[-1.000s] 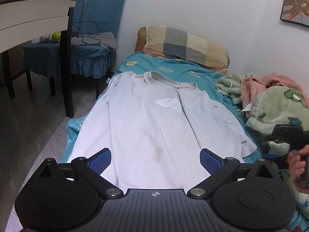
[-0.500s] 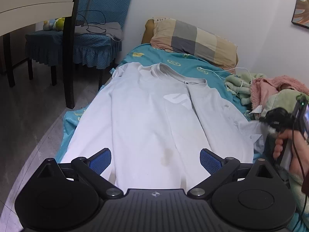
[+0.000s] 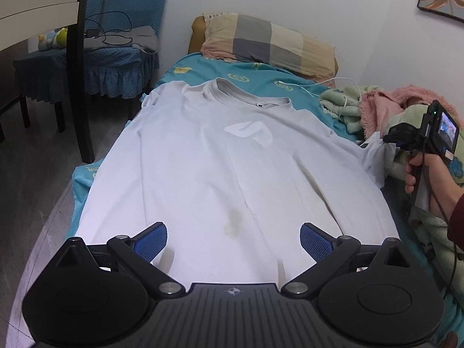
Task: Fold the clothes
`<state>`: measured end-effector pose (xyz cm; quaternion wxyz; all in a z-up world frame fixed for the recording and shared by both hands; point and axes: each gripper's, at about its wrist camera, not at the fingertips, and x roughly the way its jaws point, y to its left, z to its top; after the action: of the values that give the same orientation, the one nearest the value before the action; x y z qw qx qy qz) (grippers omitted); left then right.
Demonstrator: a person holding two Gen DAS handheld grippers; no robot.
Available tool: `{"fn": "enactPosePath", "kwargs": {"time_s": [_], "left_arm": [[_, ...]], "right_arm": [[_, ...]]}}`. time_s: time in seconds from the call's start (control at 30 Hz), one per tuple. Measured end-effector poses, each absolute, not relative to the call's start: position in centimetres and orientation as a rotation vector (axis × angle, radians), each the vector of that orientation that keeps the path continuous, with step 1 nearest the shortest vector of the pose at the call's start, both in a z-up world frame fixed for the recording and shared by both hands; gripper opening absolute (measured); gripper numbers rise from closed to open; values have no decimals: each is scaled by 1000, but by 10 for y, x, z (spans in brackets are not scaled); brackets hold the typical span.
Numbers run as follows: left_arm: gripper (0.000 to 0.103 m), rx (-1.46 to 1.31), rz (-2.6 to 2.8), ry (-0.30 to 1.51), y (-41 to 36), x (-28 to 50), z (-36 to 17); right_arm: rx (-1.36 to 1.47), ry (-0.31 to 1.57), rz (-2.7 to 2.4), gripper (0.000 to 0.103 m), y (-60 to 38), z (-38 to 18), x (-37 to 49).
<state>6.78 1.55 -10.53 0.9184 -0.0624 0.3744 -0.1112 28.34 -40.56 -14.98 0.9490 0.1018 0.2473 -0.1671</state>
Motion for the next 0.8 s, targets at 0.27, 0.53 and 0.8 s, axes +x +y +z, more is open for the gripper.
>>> {"fn": "enactPosePath", "kwargs": {"time_s": [0.27, 0.53, 0.8], "left_arm": [[99, -99, -289, 754, 13, 53, -99], [99, -176, -259, 708, 34, 28, -79], [99, -233, -230, 700, 47, 29, -74]], "right_arm": [[377, 611, -214, 58, -379, -116, 216], [555, 1072, -3, 57, -346, -132, 139], [251, 1341, 143, 56, -276, -146, 69]]}}
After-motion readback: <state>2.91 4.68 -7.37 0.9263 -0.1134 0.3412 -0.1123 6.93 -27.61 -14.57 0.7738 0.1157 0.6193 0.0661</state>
